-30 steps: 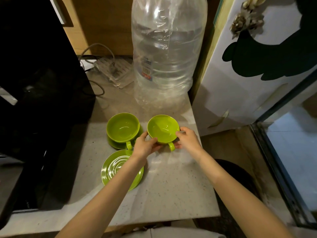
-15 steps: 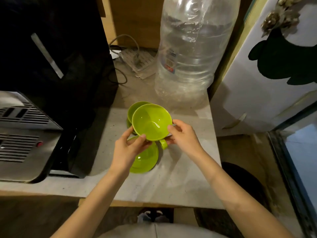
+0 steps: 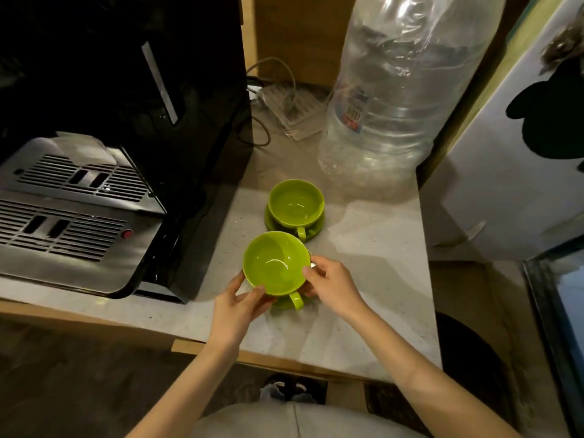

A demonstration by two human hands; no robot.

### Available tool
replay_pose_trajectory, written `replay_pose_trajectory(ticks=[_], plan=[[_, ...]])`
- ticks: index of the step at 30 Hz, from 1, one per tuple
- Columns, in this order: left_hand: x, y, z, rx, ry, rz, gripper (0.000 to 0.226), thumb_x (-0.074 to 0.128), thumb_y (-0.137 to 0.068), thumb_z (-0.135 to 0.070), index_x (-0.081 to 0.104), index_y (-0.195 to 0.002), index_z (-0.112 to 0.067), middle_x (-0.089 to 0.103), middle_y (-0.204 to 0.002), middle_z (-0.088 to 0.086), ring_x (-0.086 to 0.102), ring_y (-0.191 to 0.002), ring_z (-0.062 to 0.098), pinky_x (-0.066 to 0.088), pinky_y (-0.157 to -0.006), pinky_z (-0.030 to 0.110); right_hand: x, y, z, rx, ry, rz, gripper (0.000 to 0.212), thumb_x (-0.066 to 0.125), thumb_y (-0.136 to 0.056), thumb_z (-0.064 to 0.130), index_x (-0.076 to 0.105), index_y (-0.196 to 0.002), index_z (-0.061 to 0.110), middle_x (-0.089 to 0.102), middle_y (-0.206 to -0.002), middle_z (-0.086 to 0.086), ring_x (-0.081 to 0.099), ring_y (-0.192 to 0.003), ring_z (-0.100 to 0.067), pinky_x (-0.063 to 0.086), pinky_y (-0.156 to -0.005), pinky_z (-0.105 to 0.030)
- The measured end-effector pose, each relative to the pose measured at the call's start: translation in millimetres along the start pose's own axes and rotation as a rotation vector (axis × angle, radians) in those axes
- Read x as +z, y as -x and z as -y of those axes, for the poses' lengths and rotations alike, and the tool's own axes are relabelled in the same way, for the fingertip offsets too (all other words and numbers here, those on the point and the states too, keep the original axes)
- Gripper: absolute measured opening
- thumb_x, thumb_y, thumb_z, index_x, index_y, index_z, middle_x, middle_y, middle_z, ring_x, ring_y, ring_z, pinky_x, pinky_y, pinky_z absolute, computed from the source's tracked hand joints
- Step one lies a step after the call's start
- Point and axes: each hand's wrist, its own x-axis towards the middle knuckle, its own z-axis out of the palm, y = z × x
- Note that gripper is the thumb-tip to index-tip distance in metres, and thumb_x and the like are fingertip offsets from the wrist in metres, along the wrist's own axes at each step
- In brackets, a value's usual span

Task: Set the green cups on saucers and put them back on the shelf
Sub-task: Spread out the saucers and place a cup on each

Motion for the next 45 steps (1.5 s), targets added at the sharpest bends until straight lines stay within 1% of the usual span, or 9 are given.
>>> replay_pose_trajectory(ticks=[3, 11, 20, 23, 26, 30, 34, 39, 45], plan=[[2.2, -0.7, 4.6, -0.028, -0.001, 0.003, 0.055, 0.051, -0.087, -0.003, 0.032, -0.139, -0.008, 0.065, -0.100, 0.024, 0.069, -0.068, 0.014, 0.056, -0.062, 0.018, -1.5, 2.3, -1.8, -0.012, 0.027, -0.007, 0.026, 0.051, -0.088, 0.020, 0.064, -0.102, 0.002, 0.067, -0.091, -0.029, 0.063, -0.086, -0.043, 0.054, -0.075, -0.053], [5.7, -8.4, 7.6, -0.052, -0.051, 0.013, 0.052, 0.052, -0.087, -0.005, 0.035, -0.136, -0.009, 0.063, -0.109, 0.029, 0.064, -0.087, 0.027, 0.056, -0.060, 0.017, -6.1, 3.9, -3.8, -0.001, 0.039, -0.049, 0.023, 0.053, -0.087, 0.020, 0.064, -0.103, 0.008, 0.069, -0.089, -0.024, 0.064, -0.084, -0.041, 0.054, -0.077, -0.052], [-3.3, -14.8, 10.5, -0.044, -0.241, 0.057, 0.054, 0.057, -0.085, -0.016, 0.036, -0.134, -0.012, 0.070, -0.096, 0.018, 0.070, -0.076, 0.018, 0.058, -0.064, 0.022, -11.3, 4.9, 0.8, 0.076, 0.029, -0.010, 0.034, 0.052, -0.090, 0.024, 0.056, -0.121, 0.010, 0.066, -0.097, -0.010, 0.066, -0.089, -0.029, 0.055, -0.081, -0.041], [-11.4, -17.0, 2.5, -0.009, -0.374, 0.056, 0.052, 0.054, -0.087, -0.028, 0.035, -0.134, -0.015, 0.070, -0.085, 0.011, 0.070, -0.070, 0.022, 0.058, -0.060, 0.025, -19.2, -0.1, 0.8, 0.144, -0.020, -0.008, 0.031, 0.047, -0.092, 0.031, 0.060, -0.108, 0.007, 0.063, -0.094, -0.010, 0.065, -0.078, -0.024, 0.054, -0.075, -0.039], [-20.7, -25.5, -10.4, -0.002, -0.539, -0.006, 0.041, 0.047, -0.089, -0.034, 0.044, -0.126, -0.017, 0.067, -0.077, 0.010, 0.067, -0.067, 0.023, 0.054, -0.051, 0.021, -27.8, -8.8, -2.9, 0.203, -0.043, -0.053, 0.022, 0.044, -0.094, 0.024, 0.059, -0.092, 0.008, 0.063, -0.084, -0.014, 0.062, -0.065, -0.025, 0.054, -0.068, -0.038], [-26.3, -43.4, -23.6, -0.184, -0.476, 0.056, 0.028, 0.051, -0.087, -0.037, 0.058, -0.105, -0.016, 0.073, -0.070, 0.007, 0.071, -0.069, 0.026, 0.058, -0.059, 0.029, -28.9, -18.5, -5.3, 0.325, -0.067, 0.084, 0.016, 0.044, -0.093, 0.015, 0.057, -0.095, 0.006, 0.063, -0.075, -0.014, 0.067, -0.057, -0.026, 0.058, -0.060, -0.034], [-29.3, -57.0, -20.1, -0.270, -0.359, 0.061, 0.023, 0.047, -0.089, -0.022, 0.062, -0.097, -0.006, 0.073, -0.065, 0.012, 0.072, -0.061, 0.025, 0.059, -0.055, 0.032, -22.4, -24.3, -6.2, 0.372, -0.098, 0.153, 0.008, 0.045, -0.094, 0.011, 0.051, -0.098, 0.009, 0.064, -0.071, -0.012, 0.066, -0.044, -0.016, 0.057, -0.045, -0.027], [-28.1, -62.0, -14.6, -0.212, -0.478, 0.108, 0.024, 0.063, -0.081, -0.007, 0.058, -0.104, -0.003, 0.070, -0.071, 0.016, 0.068, -0.049, 0.015, 0.057, -0.049, 0.024, -20.9, -27.3, -9.1, 0.353, -0.067, 0.139, 0.009, 0.055, -0.088, 0.004, 0.053, -0.085, 0.012, 0.065, -0.066, -0.013, 0.066, -0.044, -0.019, 0.059, -0.049, -0.031], [-27.4, -63.3, -9.0, -0.179, -0.556, 0.093, 0.030, 0.070, -0.074, -0.004, 0.056, -0.100, -0.006, 0.069, -0.081, 0.022, 0.067, -0.047, 0.016, 0.059, -0.053, 0.027, -20.5, -24.3, -10.9, 0.338, -0.043, 0.124, 0.015, 0.057, -0.086, 0.002, 0.051, -0.080, 0.014, 0.065, -0.068, -0.014, 0.067, -0.048, -0.023, 0.060, -0.056, -0.035]])
